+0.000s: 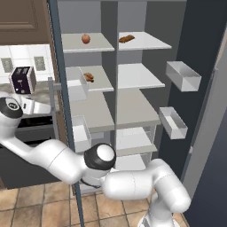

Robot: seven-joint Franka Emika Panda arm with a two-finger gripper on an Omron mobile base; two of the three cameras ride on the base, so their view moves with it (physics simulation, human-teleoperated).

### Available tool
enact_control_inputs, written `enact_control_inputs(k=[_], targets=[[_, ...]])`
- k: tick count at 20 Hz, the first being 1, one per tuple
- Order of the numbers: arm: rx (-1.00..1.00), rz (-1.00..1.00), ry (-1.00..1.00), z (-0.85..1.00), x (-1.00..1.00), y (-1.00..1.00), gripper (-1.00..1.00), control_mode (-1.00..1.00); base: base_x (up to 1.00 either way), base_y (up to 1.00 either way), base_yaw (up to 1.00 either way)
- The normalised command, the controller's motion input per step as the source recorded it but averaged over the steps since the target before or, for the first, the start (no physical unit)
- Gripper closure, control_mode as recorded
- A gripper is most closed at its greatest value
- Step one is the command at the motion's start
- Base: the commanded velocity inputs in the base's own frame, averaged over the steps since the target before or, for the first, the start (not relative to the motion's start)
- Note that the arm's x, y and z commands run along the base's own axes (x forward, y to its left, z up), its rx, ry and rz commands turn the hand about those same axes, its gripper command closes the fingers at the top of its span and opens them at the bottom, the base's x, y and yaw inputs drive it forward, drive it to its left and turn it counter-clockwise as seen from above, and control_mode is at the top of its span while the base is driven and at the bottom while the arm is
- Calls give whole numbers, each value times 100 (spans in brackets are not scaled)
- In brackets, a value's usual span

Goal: There's a chicken drumstick in the fridge that needs to be moved to the freezer for freezing. Pick up the chicken drumstick from the fridge, place it on any shelf in the freezer, and close the fridge and freezer doors when done.

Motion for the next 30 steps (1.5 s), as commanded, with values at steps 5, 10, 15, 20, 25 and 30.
enact_control_inputs(k=[5,10,15,20,25,30], targets=[[0,-5,0,0,-12,-14,-100,-100,0,0,0],[0,-6,0,0,-5,-28,-100,-100,0,0,0],[0,-3,0,0,0,-27,-100,-100,0,0,0],[0,0,0,0,0,-36,-100,-100,0,0,0],[0,0,0,-3,1,-69,-100,-100,0,0,0],[0,1,0,-1,17,-59,-100,-100,0,0,0]])
